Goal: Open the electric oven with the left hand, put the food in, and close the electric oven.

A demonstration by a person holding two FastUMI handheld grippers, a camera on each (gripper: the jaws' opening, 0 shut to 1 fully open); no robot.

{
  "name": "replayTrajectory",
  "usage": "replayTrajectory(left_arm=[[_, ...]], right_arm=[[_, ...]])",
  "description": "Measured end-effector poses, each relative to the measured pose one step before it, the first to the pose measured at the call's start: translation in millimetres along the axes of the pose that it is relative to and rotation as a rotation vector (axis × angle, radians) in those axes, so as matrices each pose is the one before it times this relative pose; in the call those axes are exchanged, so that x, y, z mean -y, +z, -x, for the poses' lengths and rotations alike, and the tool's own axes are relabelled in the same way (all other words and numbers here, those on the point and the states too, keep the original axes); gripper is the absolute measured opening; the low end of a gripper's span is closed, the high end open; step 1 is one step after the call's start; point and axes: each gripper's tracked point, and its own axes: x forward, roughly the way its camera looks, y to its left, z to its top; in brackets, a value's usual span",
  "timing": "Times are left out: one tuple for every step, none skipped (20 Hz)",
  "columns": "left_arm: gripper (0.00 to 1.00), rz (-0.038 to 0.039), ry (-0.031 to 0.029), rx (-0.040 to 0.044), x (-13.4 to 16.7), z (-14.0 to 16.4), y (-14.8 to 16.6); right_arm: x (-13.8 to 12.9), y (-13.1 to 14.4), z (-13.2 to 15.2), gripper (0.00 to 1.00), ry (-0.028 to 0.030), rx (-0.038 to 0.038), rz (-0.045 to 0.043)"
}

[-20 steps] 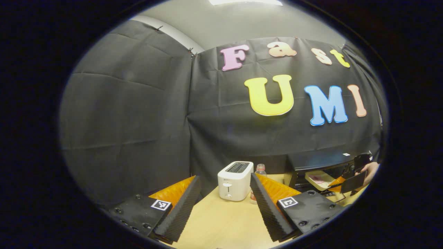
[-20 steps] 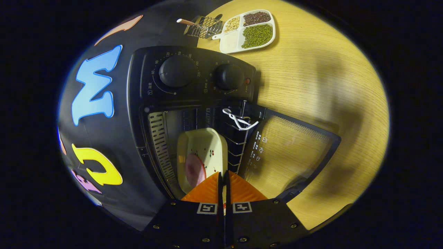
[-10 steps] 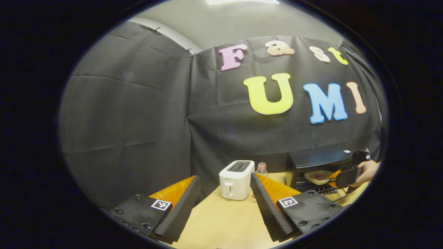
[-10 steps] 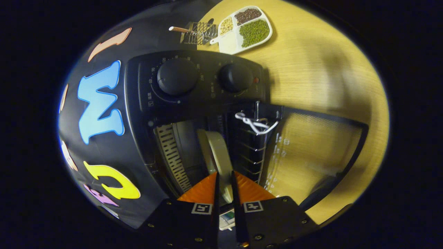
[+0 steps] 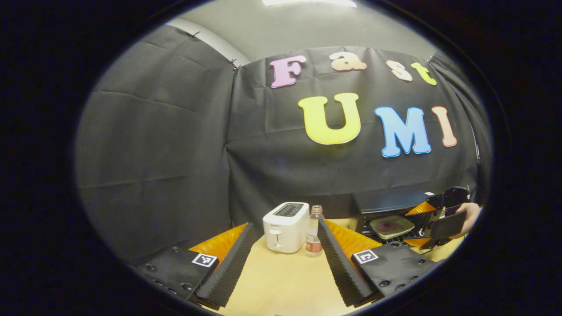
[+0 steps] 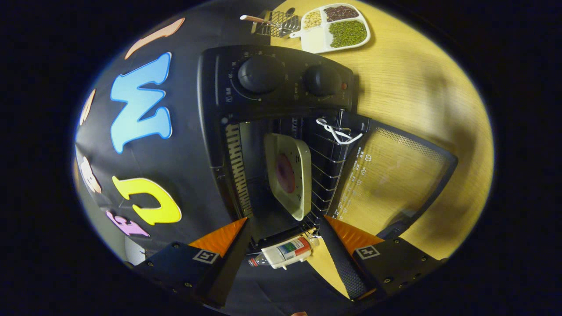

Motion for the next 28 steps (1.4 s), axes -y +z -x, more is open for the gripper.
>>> replayTrajectory(left_arm=[[1.00,0.00932,-0.02037,-0.00857,8.56,-1.96,-4.31],[1.00,0.00768,-0.02110,-0.00819,8.79,-1.69,-4.58],[1.00,0.00633,-0.02460,-0.00861,10.33,-1.19,-5.10],[1.00,0.00526,-0.02592,-0.01118,11.57,-1.99,-5.93],[1.00,0.00457,-0.02665,-0.01704,10.51,-3.38,-7.98],[0.98,0.00769,-0.02717,-0.02740,11.59,-3.97,-9.31],[0.95,0.01166,-0.02769,-0.02753,11.14,-3.14,-8.86],[0.93,0.01572,-0.03073,-0.02522,13.20,-3.38,-8.65],[0.97,0.01503,-0.02909,-0.02530,11.84,-3.13,-8.43],[0.97,0.01244,-0.02702,-0.02490,12.35,-3.35,-9.21],[1.00,0.00818,-0.02487,-0.02385,11.37,-4.36,-9.57],[1.00,0.00376,-0.02269,-0.02178,10.27,-4.00,-8.91],[0.97,0.00062,-0.02333,-0.02472,10.95,-4.41,-9.76],[1.00,-0.00249,-0.02127,-0.02541,10.07,-3.92,-9.09],[1.00,-0.00165,-0.01939,-0.02456,8.56,-4.82,-10.61],[0.97,0.00169,-0.01880,-0.02174,9.30,-5.87,-9.06],[0.97,0.00327,-0.01864,-0.02202,7.93,-6.12,-7.78],[0.97,0.00387,-0.01792,-0.02197,8.68,-7.06,-8.75],[0.97,0.00665,-0.02069,-0.03039,7.70,-6.96,-10.80],[1.00,0.00728,-0.01707,-0.02883,7.78,-7.47,-10.29],[0.98,0.00000,-0.01091,-0.02722,5.37,-8.28,-9.88],[1.00,-0.00537,-0.00545,-0.02661,4.83,-7.91,-9.37],[0.97,-0.00923,-0.00443,-0.02081,5.13,-7.98,-7.65],[0.97,-0.01275,-0.00073,-0.02301,3.58,-5.73,-7.72],[1.00,-0.01317,0.00127,-0.02732,2.37,-6.94,-7.20],[1.00,-0.01007,0.00005,-0.02436,2.23,-7.39,-6.59],[1.00,-0.00721,-0.00290,-0.02372,3.60,-7.34,-5.62],[1.00,-0.00454,-0.00374,-0.01592,3.94,-5.43,-4.81]], right_arm=[[2.02,3.41,7.79,0.97,-0.00954,0.01133,0.05876],[1.91,3.48,7.31,0.97,-0.00853,0.00268,0.05453],[0.04,-0.66,8.33,0.96,-0.00626,-0.00230,0.04421],[2.36,2.55,8.15,0.97,-0.00395,-0.00307,0.03821],[1.96,3.59,7.61,0.97,-0.00071,0.00259,0.03880],[1.81,3.65,8.11,0.97,-0.00510,0.00254,0.04035],[4.24,3.67,8.68,0.97,-0.01105,0.01014,0.04884],[7.43,6.55,8.58,0.97,-0.02457,0.01934,0.06401],[7.14,6.46,8.47,0.97,-0.01968,0.02482,0.07040],[5.00,6.51,8.19,0.97,-0.01036,0.01875,0.06683],[2.09,2.92,7.95,0.97,-0.00674,0.01425,0.06303],[3.09,5.84,9.17,0.97,-0.00265,0.01596,0.06365],[4.94,4.55,8.62,0.97,-0.01016,0.01941,0.06334],[5.24,5.75,8.03,0.97,-0.01162,0.02300,0.05778],[4.15,3.68,7.82,0.97,-0.00925,0.01866,0.05046],[4.57,3.81,8.79,0.97,-0.00526,0.01646,0.04252],[4.02,3.58,8.53,0.97,-0.00956,0.01444,0.03687],[3.11,4.46,7.83,0.98,0.00145,0.01502,0.03641],[1.64,2.20,9.65,0.98,-0.00793,0.01430,0.03520],[3.34,4.91,6.73,0.98,-0.00824,0.02041,0.03854],[2.43,4.92,8.59,0.98,-0.00722,0.02634,0.04644],[4.40,5.70,6.64,0.97,-0.01580,0.02431,0.05043],[3.64,6.13,5.72,0.97,-0.01665,0.02787,0.05221],[5.48,6.56,5.77,0.98,-0.01663,0.02475,0.05361],[3.33,3.59,6.57,0.98,-0.01609,0.02128,0.04653],[2.85,3.90,6.75,0.98,-0.00908,0.01821,0.04501],[4.88,4.11,6.34,0.98,-0.01476,0.01890,0.04356],[6.01,4.02,5.09,0.98,-0.02288,0.02114,0.04461]])
